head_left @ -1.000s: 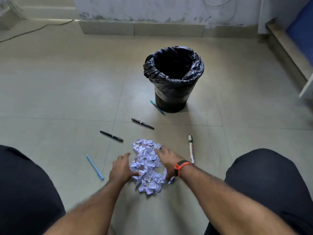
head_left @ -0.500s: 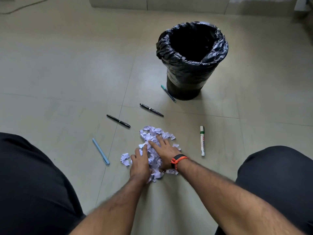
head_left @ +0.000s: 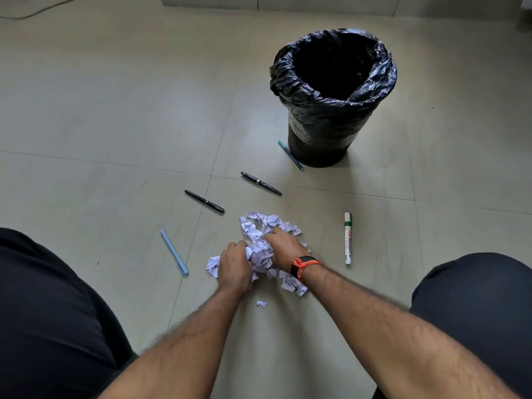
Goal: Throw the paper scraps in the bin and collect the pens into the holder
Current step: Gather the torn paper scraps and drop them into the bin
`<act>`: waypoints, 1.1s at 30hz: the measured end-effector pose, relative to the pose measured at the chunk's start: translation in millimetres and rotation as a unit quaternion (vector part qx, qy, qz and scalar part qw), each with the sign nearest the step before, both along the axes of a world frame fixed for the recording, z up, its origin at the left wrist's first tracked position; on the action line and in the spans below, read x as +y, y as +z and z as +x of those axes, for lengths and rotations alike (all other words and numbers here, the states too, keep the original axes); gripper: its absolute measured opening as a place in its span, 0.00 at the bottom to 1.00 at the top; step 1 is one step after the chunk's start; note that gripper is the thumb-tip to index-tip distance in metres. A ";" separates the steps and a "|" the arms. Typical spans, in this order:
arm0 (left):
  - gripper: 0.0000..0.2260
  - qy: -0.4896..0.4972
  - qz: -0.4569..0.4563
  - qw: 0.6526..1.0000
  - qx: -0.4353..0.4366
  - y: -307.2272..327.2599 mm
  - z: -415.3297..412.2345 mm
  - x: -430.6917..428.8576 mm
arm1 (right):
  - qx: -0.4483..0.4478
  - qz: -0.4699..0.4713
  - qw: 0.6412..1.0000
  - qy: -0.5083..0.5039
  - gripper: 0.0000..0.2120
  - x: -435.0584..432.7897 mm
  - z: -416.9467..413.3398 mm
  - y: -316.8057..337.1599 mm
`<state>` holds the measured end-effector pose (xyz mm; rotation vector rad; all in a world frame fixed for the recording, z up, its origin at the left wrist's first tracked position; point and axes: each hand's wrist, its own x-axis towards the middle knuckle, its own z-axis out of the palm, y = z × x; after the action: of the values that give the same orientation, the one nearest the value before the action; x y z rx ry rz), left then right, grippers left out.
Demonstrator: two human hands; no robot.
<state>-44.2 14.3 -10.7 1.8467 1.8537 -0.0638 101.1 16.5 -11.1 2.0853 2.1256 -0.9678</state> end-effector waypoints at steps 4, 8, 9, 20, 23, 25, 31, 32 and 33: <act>0.09 0.021 0.006 1.000 0.007 4.5 -8.7 4.8 | 0.017 0.001 1.000 -0.014 0.16 8.4 4.6 8.1; 0.10 0.065 0.017 0.998 -0.012 7.4 -13.6 7.8 | 0.022 -0.020 0.998 -0.061 0.11 12.2 9.7 10.7; 0.10 0.074 0.022 0.997 -0.018 9.6 -13.3 9.2 | 0.026 -0.026 0.997 -0.067 0.11 13.6 10.4 12.0; 0.09 0.134 0.003 0.987 -0.084 43.2 -4.0 53.5 | 0.101 -0.028 0.987 -0.121 0.07 50.6 32.7 60.0; 0.09 0.136 0.015 0.986 -0.096 50.2 1.8 60.4 | 0.127 -0.008 0.982 -0.141 0.06 57.0 36.3 69.4; 0.09 0.137 0.017 0.985 -0.104 54.2 6.4 63.1 | 0.139 0.002 0.978 -0.154 0.05 59.8 38.0 72.2; 0.09 0.129 -0.004 0.987 -0.100 49.1 8.4 53.0 | 0.142 -0.013 0.976 -0.165 0.06 50.9 36.7 67.4; 0.09 0.131 -0.001 0.986 -0.103 49.5 9.7 52.2 | 0.145 -0.010 0.975 -0.165 0.06 49.9 36.5 66.5; 0.09 0.132 0.006 0.985 -0.108 51.3 12.2 52.6 | 0.148 -0.003 0.975 -0.168 0.05 50.4 37.1 66.3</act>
<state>-32.0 67.0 40.7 1.5323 1.9272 0.2307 138.2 66.9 55.2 2.4877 1.9076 -1.3979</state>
